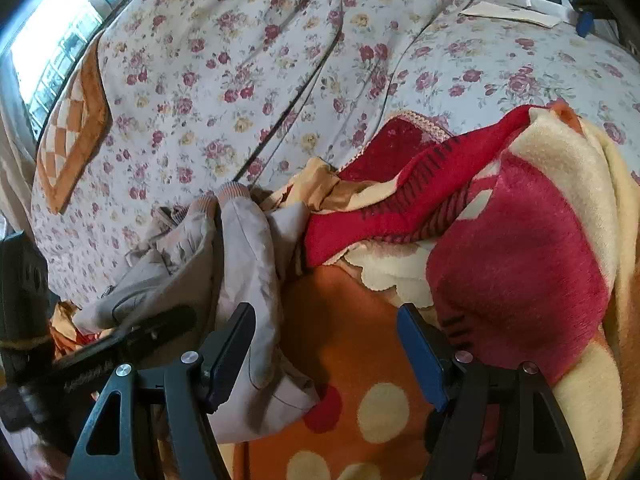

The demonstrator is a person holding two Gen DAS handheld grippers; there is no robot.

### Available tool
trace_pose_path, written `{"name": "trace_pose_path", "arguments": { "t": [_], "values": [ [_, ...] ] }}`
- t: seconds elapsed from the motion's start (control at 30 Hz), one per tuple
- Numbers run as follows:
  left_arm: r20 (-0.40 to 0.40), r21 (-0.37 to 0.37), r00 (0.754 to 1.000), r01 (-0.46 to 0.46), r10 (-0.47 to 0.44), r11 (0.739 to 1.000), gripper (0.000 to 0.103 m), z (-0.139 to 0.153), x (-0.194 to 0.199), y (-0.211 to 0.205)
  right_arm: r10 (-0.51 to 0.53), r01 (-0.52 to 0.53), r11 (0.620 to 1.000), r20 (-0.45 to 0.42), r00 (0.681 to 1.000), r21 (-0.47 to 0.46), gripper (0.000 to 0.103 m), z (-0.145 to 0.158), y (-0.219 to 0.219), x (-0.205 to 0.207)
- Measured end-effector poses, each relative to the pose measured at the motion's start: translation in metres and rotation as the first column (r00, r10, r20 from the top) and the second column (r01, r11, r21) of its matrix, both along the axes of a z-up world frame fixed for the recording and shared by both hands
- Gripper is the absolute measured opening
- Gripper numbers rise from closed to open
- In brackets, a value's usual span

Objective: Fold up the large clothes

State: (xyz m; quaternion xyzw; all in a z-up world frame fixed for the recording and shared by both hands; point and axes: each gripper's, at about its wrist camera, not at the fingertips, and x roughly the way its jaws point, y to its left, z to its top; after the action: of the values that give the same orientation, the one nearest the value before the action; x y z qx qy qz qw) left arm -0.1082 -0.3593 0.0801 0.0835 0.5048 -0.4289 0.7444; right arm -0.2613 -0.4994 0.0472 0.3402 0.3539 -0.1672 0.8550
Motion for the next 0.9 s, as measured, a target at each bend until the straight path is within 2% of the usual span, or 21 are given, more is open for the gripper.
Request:
{"name": "trace_pose_path", "arguments": {
  "t": [0.1,0.17,0.2,0.27,0.33,0.37,0.43,0.5,0.63,0.67,0.7,0.73,0.8,0.9],
  "values": [
    [-0.038,-0.026,0.998,0.043,-0.044,0.999,0.056,0.018,-0.007,0.024,0.018,-0.017,1.0,0.019,1.0,-0.013,0.071,0.008,0.006,0.0],
    [-0.03,-0.04,0.998,0.047,-0.048,0.998,0.056,0.033,-0.009,0.052,0.043,-0.042,0.999,0.028,0.999,-0.025,0.071,0.015,0.014,0.0],
    [-0.015,-0.037,0.999,0.042,-0.042,0.998,0.056,0.039,-0.008,0.068,0.062,-0.061,0.998,0.033,0.998,-0.032,0.071,0.019,0.018,0.002],
    [0.029,-0.018,0.999,0.026,-0.026,0.999,0.056,0.047,-0.005,0.101,0.107,-0.106,0.994,0.037,0.994,-0.032,0.079,0.028,0.028,0.005],
    [0.088,0.013,0.996,-0.013,0.012,1.0,0.057,0.049,-0.002,0.131,0.149,-0.149,0.989,0.062,0.987,-0.003,0.084,0.035,0.038,0.009],
    [0.137,0.045,0.99,-0.043,0.037,0.998,0.057,0.046,0.0,0.144,0.179,-0.181,0.983,0.078,0.981,0.022,0.084,0.039,0.044,0.012],
    [0.183,0.109,0.982,-0.074,0.053,0.991,0.057,0.033,0.003,0.157,0.238,-0.243,0.969,0.094,0.967,0.045,0.09,0.045,0.059,0.021],
    [0.164,0.153,0.984,-0.1,0.075,0.983,0.057,0.014,0.007,0.163,0.286,-0.291,0.955,0.083,0.955,0.054,0.094,0.047,0.074,0.035],
    [0.141,0.155,0.986,-0.109,0.087,0.982,0.057,-0.007,0.007,0.16,0.357,-0.362,0.923,0.064,0.932,0.131,0.094,0.031,0.099,0.069],
    [0.137,0.159,0.987,-0.102,0.081,0.982,0.057,-0.01,0.006,0.156,0.362,-0.368,0.92,0.066,0.93,0.136,0.091,0.027,0.103,0.076],
    [0.133,0.166,0.989,-0.09,0.068,0.982,0.057,-0.012,0.003,0.151,0.362,-0.367,0.921,0.061,0.93,0.128,0.066,0.024,0.104,0.081],
    [0.134,0.17,0.989,-0.081,0.058,0.982,0.057,-0.011,0.001,0.147,0.361,-0.363,0.927,0.037,0.932,0.097,0.021,0.022,0.106,0.086],
    [0.145,0.159,0.989,-0.058,0.035,0.986,0.057,-0.006,-0.005,0.145,0.348,-0.348,0.937,0.012,0.938,0.034,0.014,0.027,0.101,0.085],
    [0.162,0.138,0.987,-0.03,0.007,0.99,0.057,0.001,-0.011,0.146,0.335,-0.335,0.942,0.064,0.94,-0.011,0.009,0.044,0.084,0.057]
  ]
}}
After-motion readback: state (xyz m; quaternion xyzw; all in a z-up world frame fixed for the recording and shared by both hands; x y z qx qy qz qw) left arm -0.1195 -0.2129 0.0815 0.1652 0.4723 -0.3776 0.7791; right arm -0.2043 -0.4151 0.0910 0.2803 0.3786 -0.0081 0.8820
